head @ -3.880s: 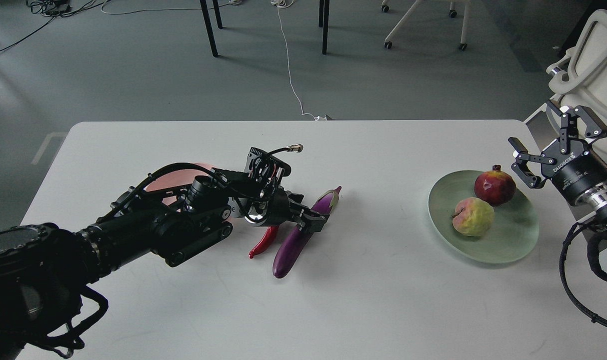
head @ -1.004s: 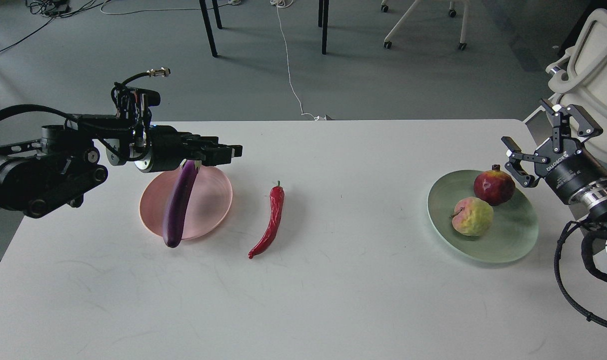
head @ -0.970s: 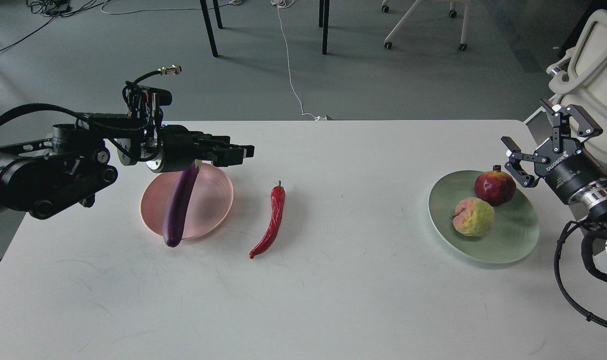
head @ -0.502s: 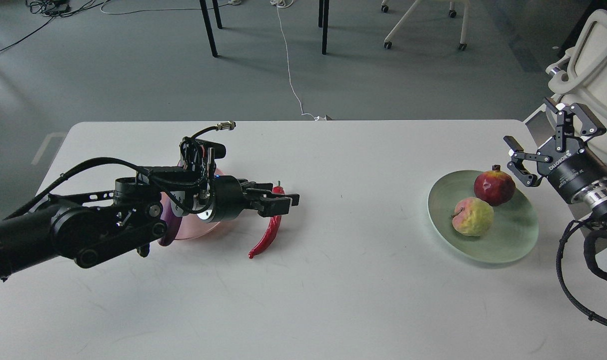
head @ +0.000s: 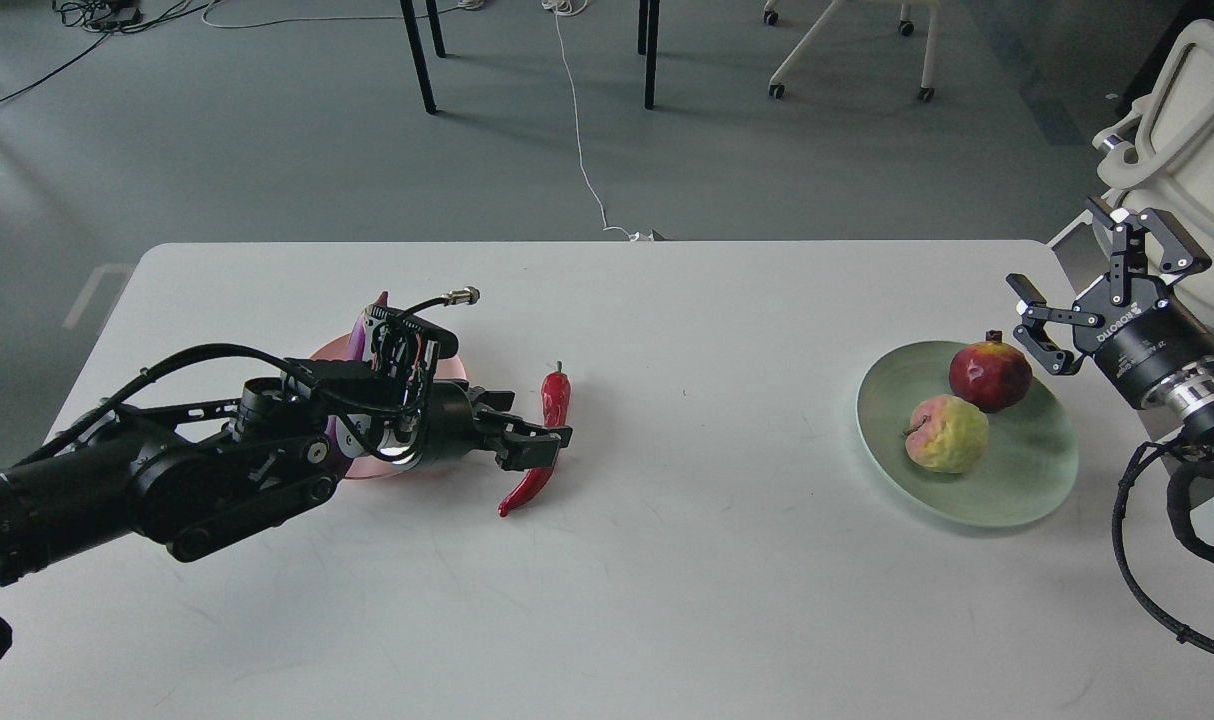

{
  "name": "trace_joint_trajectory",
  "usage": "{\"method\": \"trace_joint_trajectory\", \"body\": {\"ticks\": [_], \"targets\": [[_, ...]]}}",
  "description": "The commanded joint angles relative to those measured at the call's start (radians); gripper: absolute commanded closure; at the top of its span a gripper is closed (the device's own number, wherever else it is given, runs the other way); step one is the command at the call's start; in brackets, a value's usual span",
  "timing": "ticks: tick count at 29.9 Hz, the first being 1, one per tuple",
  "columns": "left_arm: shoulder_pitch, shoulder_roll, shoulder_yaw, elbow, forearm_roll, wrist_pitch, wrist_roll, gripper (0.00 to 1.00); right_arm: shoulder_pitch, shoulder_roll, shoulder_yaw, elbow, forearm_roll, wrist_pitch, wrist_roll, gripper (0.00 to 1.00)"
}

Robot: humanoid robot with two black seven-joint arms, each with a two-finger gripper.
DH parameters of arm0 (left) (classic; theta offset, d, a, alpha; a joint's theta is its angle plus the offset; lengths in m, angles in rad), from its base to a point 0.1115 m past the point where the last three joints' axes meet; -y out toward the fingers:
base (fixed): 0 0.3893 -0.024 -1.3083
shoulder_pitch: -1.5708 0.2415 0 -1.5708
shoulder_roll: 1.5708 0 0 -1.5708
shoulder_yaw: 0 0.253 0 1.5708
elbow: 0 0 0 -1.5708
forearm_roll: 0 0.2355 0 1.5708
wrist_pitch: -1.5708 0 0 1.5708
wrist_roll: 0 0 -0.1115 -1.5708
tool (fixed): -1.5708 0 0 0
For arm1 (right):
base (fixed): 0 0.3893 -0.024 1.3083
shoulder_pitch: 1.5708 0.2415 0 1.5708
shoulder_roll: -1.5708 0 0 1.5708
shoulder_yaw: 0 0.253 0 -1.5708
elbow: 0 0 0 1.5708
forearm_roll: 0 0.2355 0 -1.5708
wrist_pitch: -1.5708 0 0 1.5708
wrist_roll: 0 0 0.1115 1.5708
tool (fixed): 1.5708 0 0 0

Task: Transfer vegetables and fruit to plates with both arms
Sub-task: 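Move the left gripper to the red chili pepper and grasp it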

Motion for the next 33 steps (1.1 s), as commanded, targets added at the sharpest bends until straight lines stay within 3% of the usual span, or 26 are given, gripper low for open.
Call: {"method": "trace_joint_trajectory", "body": {"ticks": [1,9,13,18,22,33], "targets": [[0.006,-0.026,0.000,0.027,0.001,-0.001,0.000,0.07,0.001,0.000,0.000,0.000,0.000,0.000,0.000,0.03],[0.006,-0.078,0.000,0.070,0.001,-0.001,0.000,0.08,-0.001,-0.006,0.002,0.003,-0.001,0.000,0.000,0.03],[0.007,-0.092,0.002,0.092,0.003,-0.001,0.000,0.16,-0.005,-0.007,0.000,0.003,-0.001,0.000,0.000,0.03],[0.011,-0.093,0.002,0.095,0.003,-0.016,0.000,0.39,-0.005,-0.014,0.000,0.004,-0.001,0.000,0.000,0.03],[0.012,-0.093,0.002,0.095,0.021,-0.018,0.000,0.83,-0.005,-0.017,-0.003,0.029,-0.001,0.000,0.000,0.03],[-0.003,-0.084,-0.011,0.074,0.059,-0.012,0.006,0.90,-0.005,-0.023,-0.003,0.036,-0.003,0.000,0.000,0.03]]}}
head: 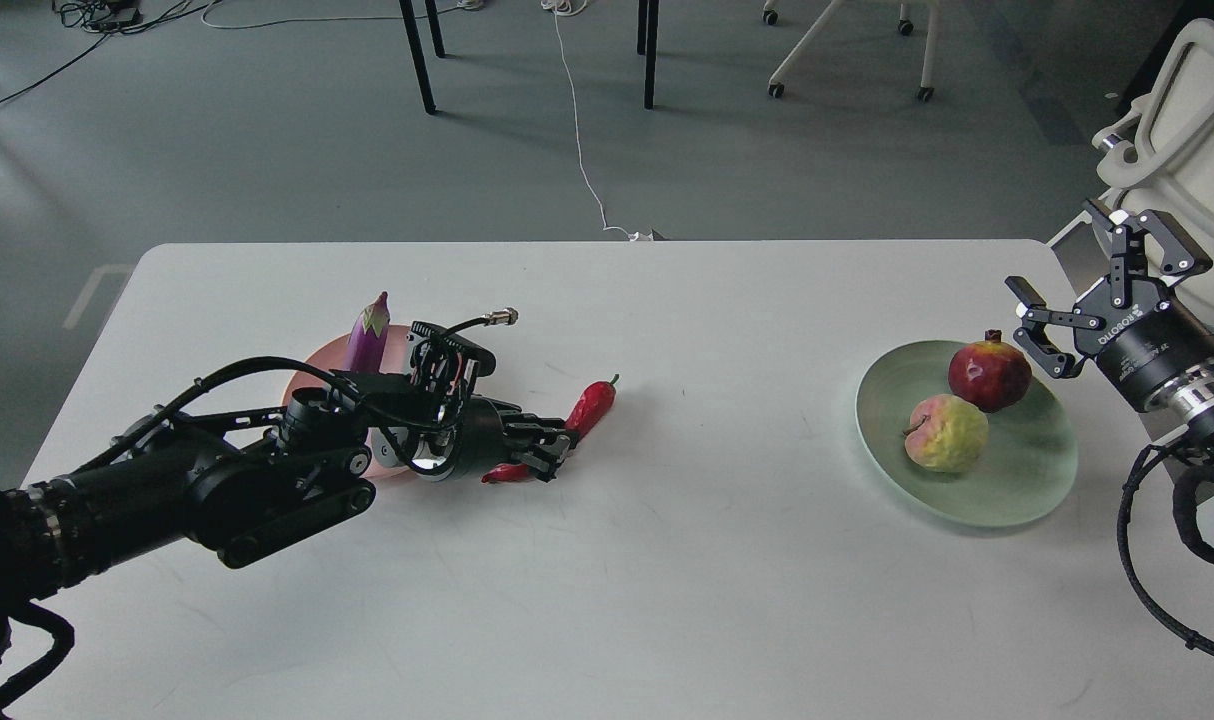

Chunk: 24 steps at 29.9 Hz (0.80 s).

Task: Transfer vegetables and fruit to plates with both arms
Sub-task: 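Move the left gripper to the red chili pepper and grasp it, then carry the chili pepper onto the pink plate and release it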

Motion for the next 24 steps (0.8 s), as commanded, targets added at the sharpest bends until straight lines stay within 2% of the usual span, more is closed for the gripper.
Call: {"method": "trace_joint_trajectory", "body": {"ticks": [1,3,7,13,20,24], "targets": [[-0.010,0.012,-0.010,-0.010,-0.004,0.003,0.012,0.90,0.001,0.000,0.003,0.002,0.000,0.000,0.000,0.03],[-0.016,0.022,-0.026,-0.036,-0.021,0.007,0.041,0.90,0.000,0.000,0.003,0.002,0.000,0.000,0.000,0.03],[-0.018,0.071,-0.124,-0.094,-0.131,0.001,0.168,0.89,0.000,0.000,0.003,0.001,0.000,0.000,0.000,0.03],[-0.018,0.160,-0.145,-0.097,-0.393,0.004,0.291,0.89,0.000,0.001,0.003,0.002,0.000,0.000,0.000,0.03],[0.002,0.258,-0.134,-0.145,-0.506,0.014,0.305,0.89,0.000,0.001,0.003,0.002,-0.002,0.000,0.000,0.03],[0.007,0.262,-0.138,-0.152,-0.547,0.027,0.333,0.88,0.000,0.003,0.003,0.002,-0.002,0.000,0.000,0.03]]}}
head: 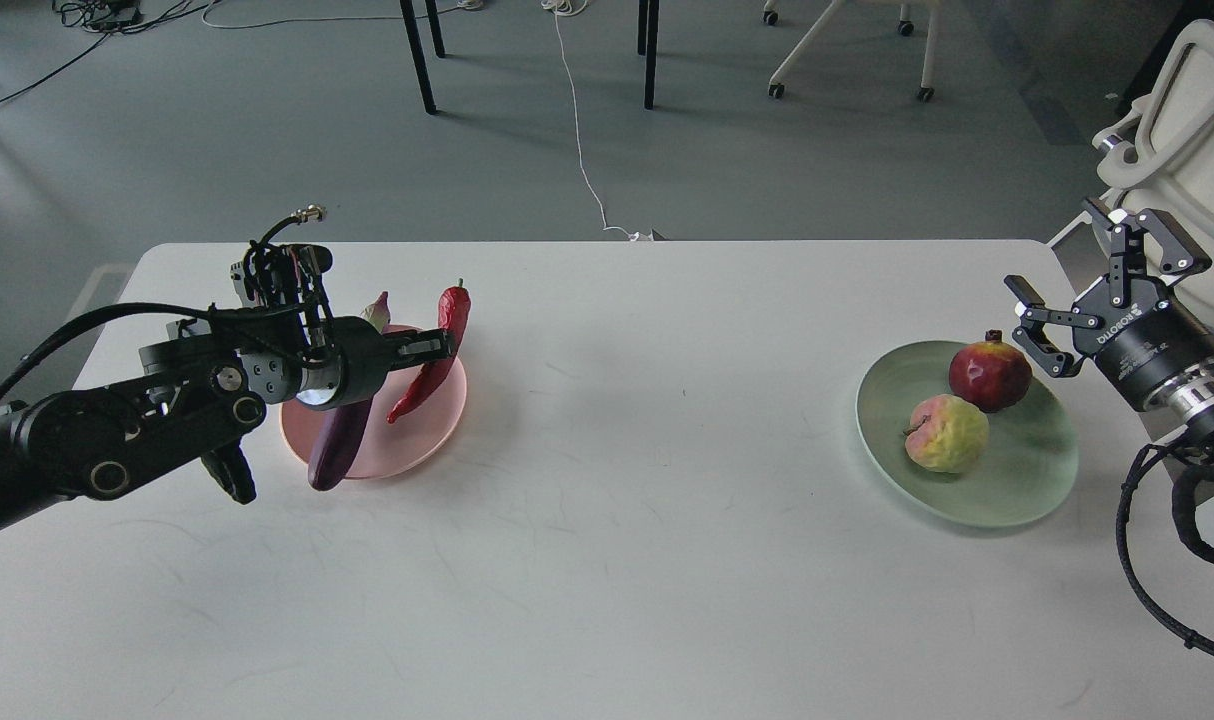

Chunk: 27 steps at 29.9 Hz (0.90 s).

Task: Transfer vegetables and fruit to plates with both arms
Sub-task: 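Carry the chili pepper onto the pink plate and release it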

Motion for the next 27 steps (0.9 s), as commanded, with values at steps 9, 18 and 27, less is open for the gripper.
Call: {"method": "trace_joint_trajectory", "body": {"ticks": [9,18,27], "targets": [[0.038,0.016,-0.004,-0.100,-0.178,0.081,0.108,0.87,0.000,-0.003,0.001,-0.001,0.001,0.000,0.000,0.03],[0.075,0.070,-0.001,-0.132,-0.192,0.116,0.121,0.85,0.000,-0.003,0.000,0.000,0.001,0.000,0.000,0.03],[0.075,0.067,-0.007,-0.140,-0.192,0.145,0.119,0.00,0.000,-0.003,0.000,-0.001,-0.001,0.000,0.000,0.03]]}}
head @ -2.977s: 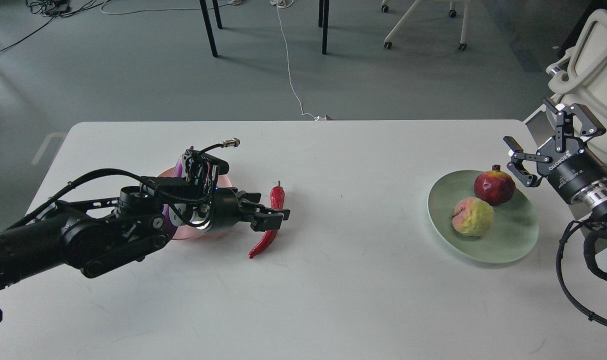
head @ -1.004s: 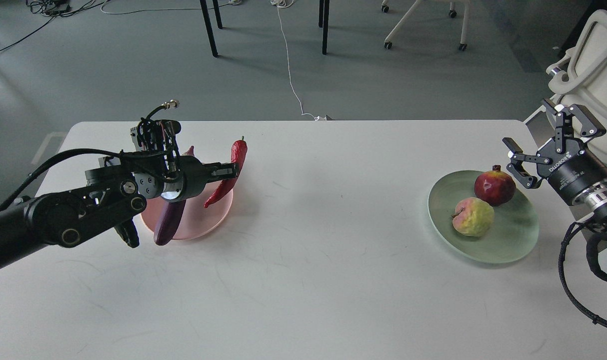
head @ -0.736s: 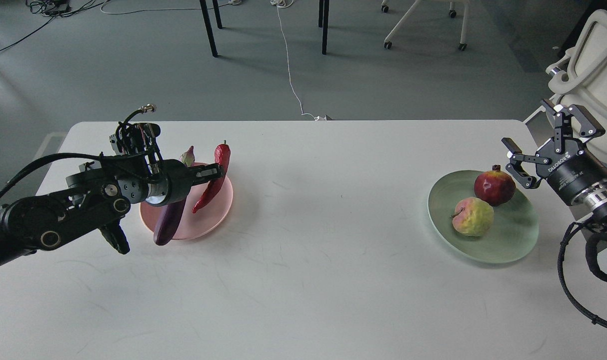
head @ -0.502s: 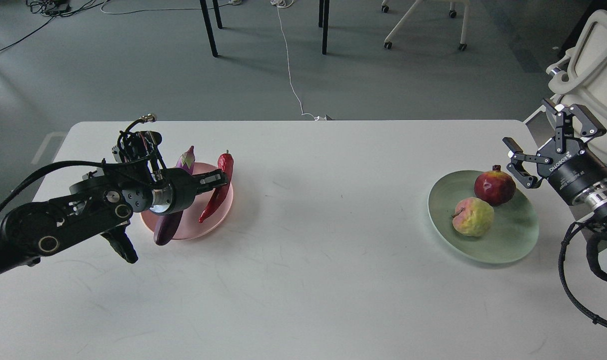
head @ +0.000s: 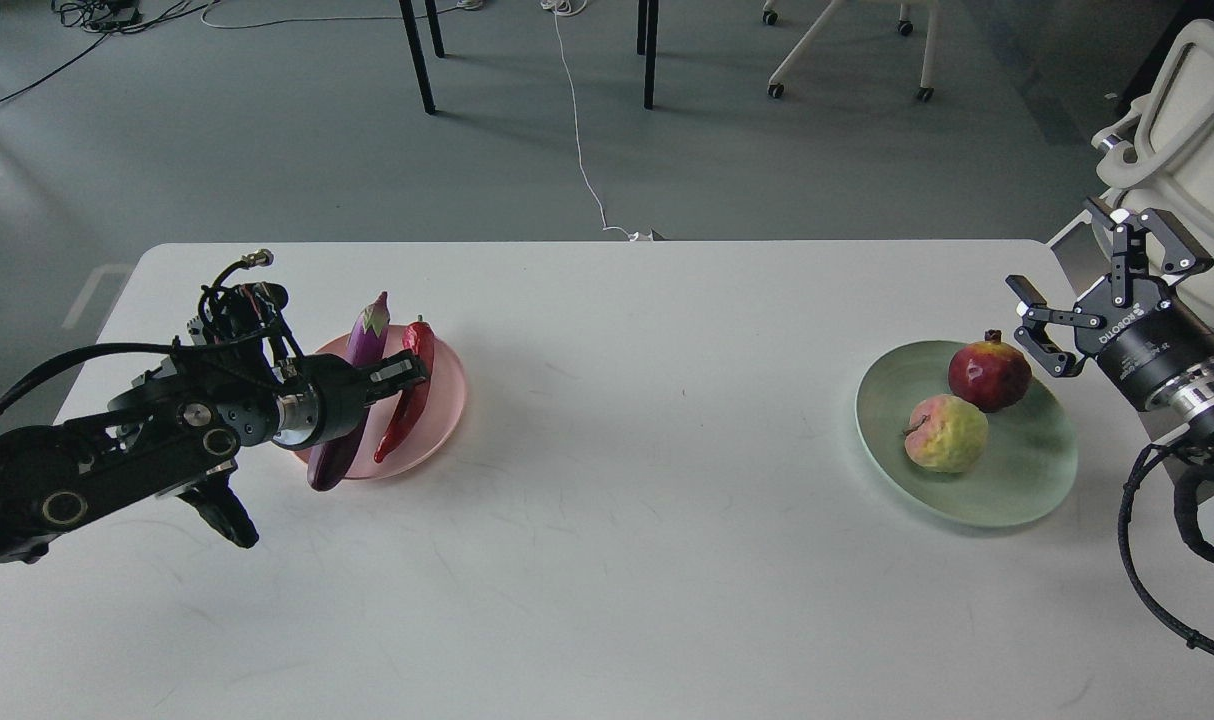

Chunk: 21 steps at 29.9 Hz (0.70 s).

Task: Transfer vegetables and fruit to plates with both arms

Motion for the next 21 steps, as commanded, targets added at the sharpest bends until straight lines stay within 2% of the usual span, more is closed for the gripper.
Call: {"method": "trace_joint_trajectory", "body": {"ticks": [1,5,7,9,12,14,15,17,20,21], "targets": [[-0.004,0.000,-0.004,-0.012,0.000,0.003,0.000,0.00,0.000,-0.002,0.000,-0.001,0.001,0.000,0.000,0.03],[-0.007,0.006,-0.008,-0.032,0.009,0.001,-0.013,0.00,0.000,-0.002,0.000,-0.001,0.000,0.000,0.000,0.03],[-0.007,0.020,-0.023,-0.058,0.010,0.003,-0.046,0.00,0.000,0.000,-0.001,-0.001,0.000,0.000,0.000,0.03],[-0.006,0.026,-0.075,-0.071,0.009,0.003,-0.141,0.00,0.006,0.000,-0.001,-0.003,-0.002,0.000,0.000,0.03],[0.000,-0.014,-0.184,-0.062,-0.002,0.013,-0.333,0.00,0.017,0.005,-0.003,-0.003,-0.002,0.000,0.000,0.03],[0.013,-0.052,-0.231,-0.043,-0.008,0.051,-0.436,0.00,0.034,0.008,-0.005,-0.003,-0.002,0.000,0.000,0.01],[0.020,-0.069,-0.244,-0.029,-0.011,0.077,-0.463,0.00,0.041,0.009,-0.008,-0.003,-0.002,0.000,0.000,0.01],[0.037,-0.118,-0.268,0.003,-0.040,0.183,-0.513,0.00,0.066,0.012,-0.015,-0.003,-0.002,0.000,0.000,0.01],[0.045,-0.156,-0.285,0.023,-0.123,0.324,-0.520,0.00,0.086,0.024,-0.023,0.000,-0.002,0.000,0.000,0.01],[0.043,-0.163,-0.288,0.040,-0.152,0.337,-0.519,0.00,0.094,0.037,-0.023,-0.001,-0.002,0.000,0.000,0.01]]}}
